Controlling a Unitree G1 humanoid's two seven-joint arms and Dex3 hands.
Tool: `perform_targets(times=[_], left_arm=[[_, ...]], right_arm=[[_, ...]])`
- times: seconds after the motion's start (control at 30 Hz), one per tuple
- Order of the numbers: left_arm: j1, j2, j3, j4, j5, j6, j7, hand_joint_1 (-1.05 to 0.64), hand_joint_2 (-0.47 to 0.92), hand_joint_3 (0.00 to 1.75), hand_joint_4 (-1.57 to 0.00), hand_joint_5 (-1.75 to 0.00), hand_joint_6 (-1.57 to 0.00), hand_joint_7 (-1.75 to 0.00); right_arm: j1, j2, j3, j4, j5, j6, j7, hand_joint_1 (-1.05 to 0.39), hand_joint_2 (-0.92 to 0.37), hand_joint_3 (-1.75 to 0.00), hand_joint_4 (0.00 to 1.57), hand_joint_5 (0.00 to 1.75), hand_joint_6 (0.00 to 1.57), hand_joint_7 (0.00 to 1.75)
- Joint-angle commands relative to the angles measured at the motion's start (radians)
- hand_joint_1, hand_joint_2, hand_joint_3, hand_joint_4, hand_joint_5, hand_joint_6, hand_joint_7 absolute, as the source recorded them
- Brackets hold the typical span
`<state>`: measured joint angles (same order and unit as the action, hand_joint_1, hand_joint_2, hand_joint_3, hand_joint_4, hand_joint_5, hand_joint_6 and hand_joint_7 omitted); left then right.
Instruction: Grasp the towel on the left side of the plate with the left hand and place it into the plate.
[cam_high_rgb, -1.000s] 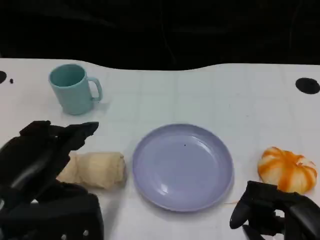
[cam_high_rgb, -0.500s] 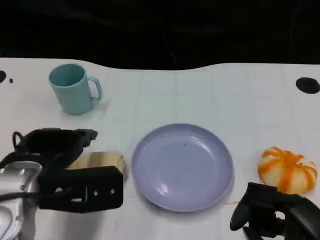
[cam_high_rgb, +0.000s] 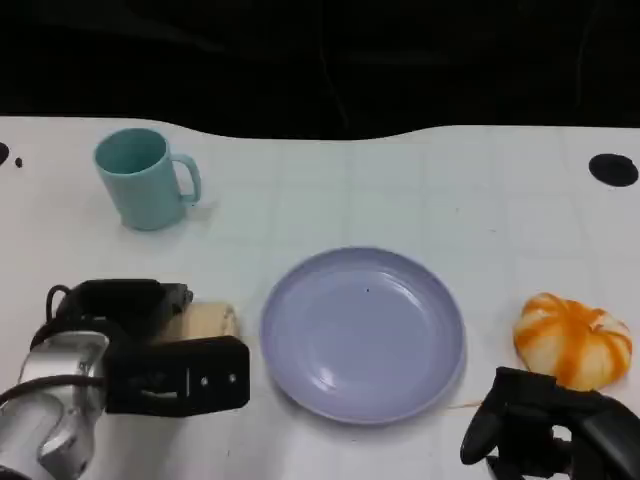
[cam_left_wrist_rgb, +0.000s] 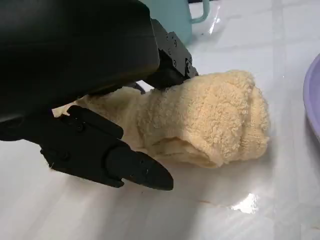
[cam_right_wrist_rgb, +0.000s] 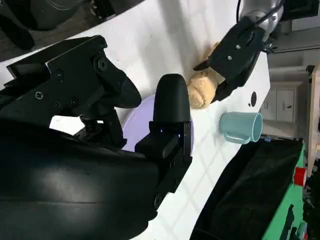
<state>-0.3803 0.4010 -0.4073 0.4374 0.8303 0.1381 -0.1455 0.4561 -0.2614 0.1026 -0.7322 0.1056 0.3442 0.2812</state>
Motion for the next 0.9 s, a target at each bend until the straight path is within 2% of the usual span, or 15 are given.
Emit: perform_targets(times=[0.03,0.1,0.13,0.17,0.2,0.23,0.27,0.3,0.47,0.7,0.9], left_arm=[[0.017,-0.004,0.007,0.097,-0.039,-0.085,0.143,-0.21,0.92,0.32,-0.77,-1.0,-1.04,-0.14],[0.013,0.002,0.003,0.12,-0.036,-0.121,0.211,-0.22,0.92,0.31,-0.79,-1.12,-1.12,-0.16],[0.011,0.003,0.001,0.129,-0.032,-0.134,0.243,-0.23,0.91,0.18,-0.79,-1.47,-1.12,-0.3],[0.01,0.005,-0.002,0.135,-0.022,-0.143,0.287,-0.24,0.92,0.13,-0.78,-1.61,-1.07,-0.46],[0.012,0.006,0.001,0.134,-0.019,-0.15,0.323,-0.23,0.91,0.14,-0.83,-1.67,-0.89,-0.99],[0.013,0.006,0.002,0.135,-0.019,-0.154,0.345,-0.22,0.92,0.14,-0.86,-1.72,-0.73,-1.44],[0.016,0.008,0.007,0.13,-0.024,-0.162,0.364,-0.22,0.92,0.15,-0.88,-1.73,-0.67,-1.59],[0.018,0.01,0.012,0.125,-0.031,-0.17,0.374,-0.21,0.92,0.15,-0.88,-1.74,-0.64,-1.67],[0.031,0.023,0.037,0.069,-0.046,-0.181,0.398,-0.23,0.91,0.2,-0.84,-1.75,-0.55,-1.74],[0.022,0.017,0.081,-0.019,-0.08,-0.133,0.351,-0.2,0.88,0.21,-0.86,-1.75,-0.59,-1.75],[0.008,0.002,0.09,-0.132,-0.088,-0.095,0.297,-0.19,0.88,0.25,-0.87,-1.75,-0.6,-1.75]], right_arm=[[0.001,-0.005,-0.007,-0.008,0.005,0.004,-0.002,-0.05,-0.59,-1.14,0.72,1.75,0.6,1.48],[-0.002,-0.005,-0.003,-0.008,0.0,0.009,-0.006,-0.05,-0.59,-1.14,0.72,1.75,0.6,1.48],[-0.004,-0.004,-0.001,-0.009,-0.002,0.014,-0.008,-0.05,-0.59,-1.13,0.72,1.75,0.61,1.48],[-0.007,-0.004,0.002,-0.009,-0.005,0.018,-0.01,-0.05,-0.59,-1.13,0.72,1.75,0.61,1.48],[-0.009,-0.004,0.005,-0.008,-0.009,0.017,-0.012,-0.05,-0.59,-1.13,0.72,1.75,0.61,1.48],[-0.011,-0.003,0.007,-0.007,-0.012,0.016,-0.013,-0.05,-0.58,-1.13,0.73,1.75,0.61,1.48],[-0.011,-0.002,0.009,-0.005,-0.015,0.012,-0.014,-0.05,-0.58,-1.13,0.73,1.75,0.61,1.48],[-0.012,0.0,0.01,-0.003,-0.016,0.009,-0.015,-0.05,-0.58,-1.13,0.73,1.75,0.61,1.48],[-0.014,0.001,0.014,-0.002,-0.017,0.011,-0.018,-0.04,-0.58,-1.13,0.73,1.75,0.61,1.48],[-0.023,0.01,0.029,-0.013,-0.015,0.058,-0.033,-0.04,-0.59,-1.12,0.73,1.75,0.62,1.47],[-0.031,0.01,0.037,-0.01,-0.017,0.064,-0.04,-0.01,-0.6,-1.12,0.72,1.75,0.62,1.48]])
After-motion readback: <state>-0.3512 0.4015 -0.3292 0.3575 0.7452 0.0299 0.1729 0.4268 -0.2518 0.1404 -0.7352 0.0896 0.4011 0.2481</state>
